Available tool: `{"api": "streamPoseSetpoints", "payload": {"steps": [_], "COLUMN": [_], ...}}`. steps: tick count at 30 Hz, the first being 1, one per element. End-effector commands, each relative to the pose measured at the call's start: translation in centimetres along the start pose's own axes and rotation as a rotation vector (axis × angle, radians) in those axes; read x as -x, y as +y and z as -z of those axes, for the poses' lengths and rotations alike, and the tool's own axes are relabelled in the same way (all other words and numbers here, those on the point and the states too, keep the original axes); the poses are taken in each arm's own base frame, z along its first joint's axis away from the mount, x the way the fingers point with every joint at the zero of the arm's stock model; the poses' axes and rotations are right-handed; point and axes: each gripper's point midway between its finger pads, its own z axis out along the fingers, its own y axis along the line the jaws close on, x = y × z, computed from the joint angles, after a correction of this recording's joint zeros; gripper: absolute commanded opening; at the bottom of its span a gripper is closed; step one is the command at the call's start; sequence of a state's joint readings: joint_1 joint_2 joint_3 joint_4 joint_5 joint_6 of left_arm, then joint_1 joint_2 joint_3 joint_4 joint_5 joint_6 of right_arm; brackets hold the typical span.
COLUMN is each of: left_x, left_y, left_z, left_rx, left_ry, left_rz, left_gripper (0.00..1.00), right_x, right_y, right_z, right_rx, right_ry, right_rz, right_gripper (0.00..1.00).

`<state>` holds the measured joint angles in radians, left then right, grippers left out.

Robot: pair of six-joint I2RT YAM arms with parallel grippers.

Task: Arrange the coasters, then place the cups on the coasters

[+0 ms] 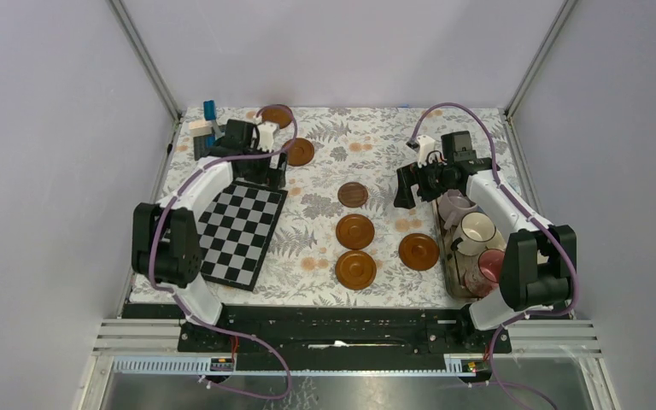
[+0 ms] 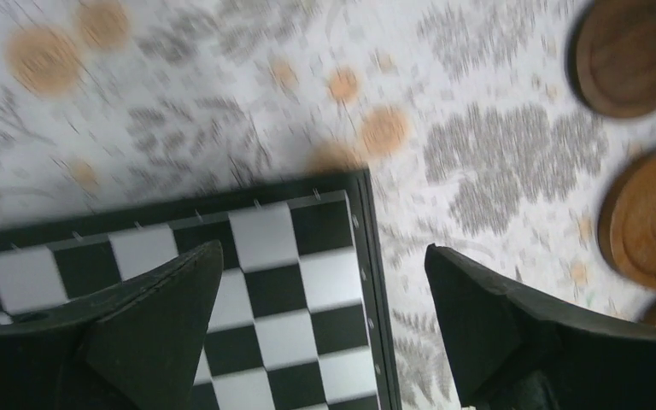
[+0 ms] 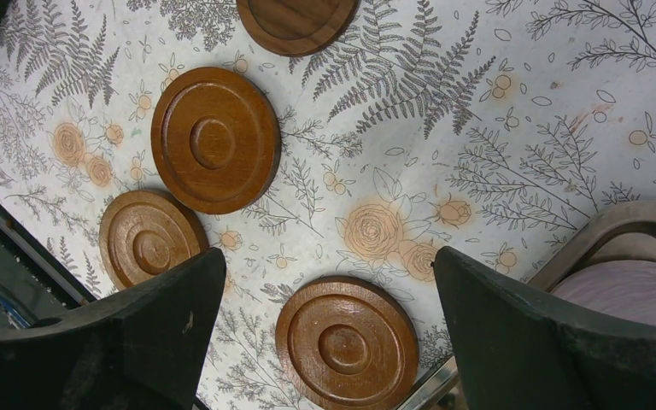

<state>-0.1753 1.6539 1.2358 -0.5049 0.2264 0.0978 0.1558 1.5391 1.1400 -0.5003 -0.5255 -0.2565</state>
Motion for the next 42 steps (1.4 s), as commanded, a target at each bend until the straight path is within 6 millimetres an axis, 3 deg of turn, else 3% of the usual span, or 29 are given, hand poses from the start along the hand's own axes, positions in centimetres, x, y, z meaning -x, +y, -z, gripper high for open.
{"api": "streamPoseSetpoints", "payload": {"steps": [1, 6, 11, 14, 19, 27, 36, 42], "left_x": [8.1, 15.1, 20.0, 23.2, 25.0, 25.3, 24.0, 21.6], "left_y": [2.7, 6.2, 10.7, 12.2, 14.5, 18.7, 18.6, 18.4], "left_z": [-0.2, -2.1, -6.4, -8.1, -11.4, -13.9, -17.8, -19.9], "left_rx": [0.112, 0.249, 0.419, 0.430, 0.450, 0.534, 0.442, 0.421], "left_ry": [-0.153, -0.251, -0.324, -0.408, -0.518, -0.618, -0.607, -0.519], "left_rz": [-0.052, -0.068, -0.035, 0.015, 0.065, 0.103, 0.054, 0.027], "left_gripper": [0.99, 0.99, 0.99, 0.99, 0.99, 0.96, 0.93, 0.93], "right_x": [1.0, 0.7, 0.5, 0.1, -0.9, -1.2, -1.6, -1.5], "right_y": [0.3, 0.2, 0.2, 0.1, 0.0, -0.1, -0.5, -0.7], "right_z": [0.2, 0.0, -0.2, -0.5, -1.0, -1.2, -1.6, -1.7], "right_rx": [0.018, 0.022, 0.026, 0.025, 0.032, 0.036, 0.022, 0.019], "right_ry": [-0.041, -0.032, -0.025, -0.013, 0.020, 0.031, 0.056, 0.058], "right_rz": [0.015, 0.009, 0.005, 0.000, -0.015, -0.025, -0.038, -0.044], "right_gripper": [0.98, 0.98, 0.98, 0.98, 0.98, 0.98, 0.98, 0.98]}}
